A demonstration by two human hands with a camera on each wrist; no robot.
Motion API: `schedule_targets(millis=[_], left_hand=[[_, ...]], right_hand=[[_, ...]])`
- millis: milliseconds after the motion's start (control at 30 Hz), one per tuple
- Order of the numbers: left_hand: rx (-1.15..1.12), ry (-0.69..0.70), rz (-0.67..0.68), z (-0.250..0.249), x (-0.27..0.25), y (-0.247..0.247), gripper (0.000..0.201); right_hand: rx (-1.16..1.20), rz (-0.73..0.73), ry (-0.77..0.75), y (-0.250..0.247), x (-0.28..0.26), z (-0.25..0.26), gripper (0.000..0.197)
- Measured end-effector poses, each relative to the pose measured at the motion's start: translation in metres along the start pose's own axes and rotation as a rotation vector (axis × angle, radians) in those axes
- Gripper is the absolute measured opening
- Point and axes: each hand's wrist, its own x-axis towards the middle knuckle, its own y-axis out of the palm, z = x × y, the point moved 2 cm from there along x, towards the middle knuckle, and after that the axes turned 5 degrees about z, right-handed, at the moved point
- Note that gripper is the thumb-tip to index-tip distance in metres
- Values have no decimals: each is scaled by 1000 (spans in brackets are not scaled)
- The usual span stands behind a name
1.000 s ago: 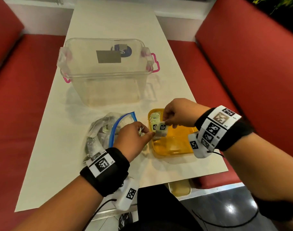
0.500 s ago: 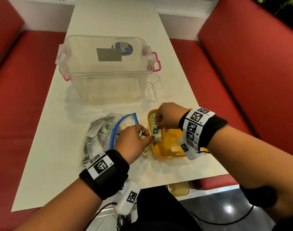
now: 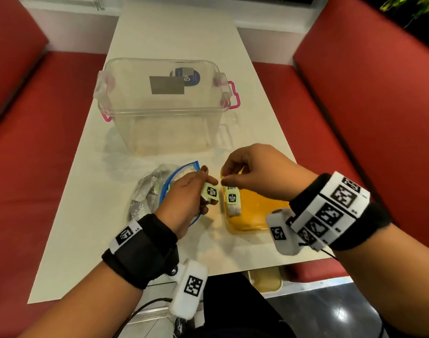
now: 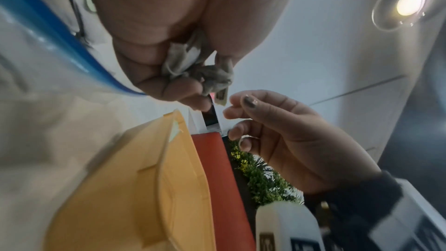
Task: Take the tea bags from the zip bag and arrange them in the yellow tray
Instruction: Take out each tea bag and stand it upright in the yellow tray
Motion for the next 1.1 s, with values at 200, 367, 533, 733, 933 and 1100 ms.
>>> schedule_targets(millis=[200,367,533,733,933,1100], left_hand=[[-49,133,-40,-11,-7,5,30],[63,195,-37,-8,-12,7,24],[62,214,-16,-7,-14,6,24],[113,255,-130,-8,-15,-3,23],[266,337,-92,-14,-16,-1,9],[545,442,-47,-20,-13,-7,7]], right_hand=[[236,16,141,24,-4,8,27],[558,-31,173,30,-6,6,25],[723,-43,155,24,-9,2,19],[959,-111,151,23,-11,-3,12],[995,-136,143,28,-9,-5,14],[330,-172,95,27,-6,-11,15]])
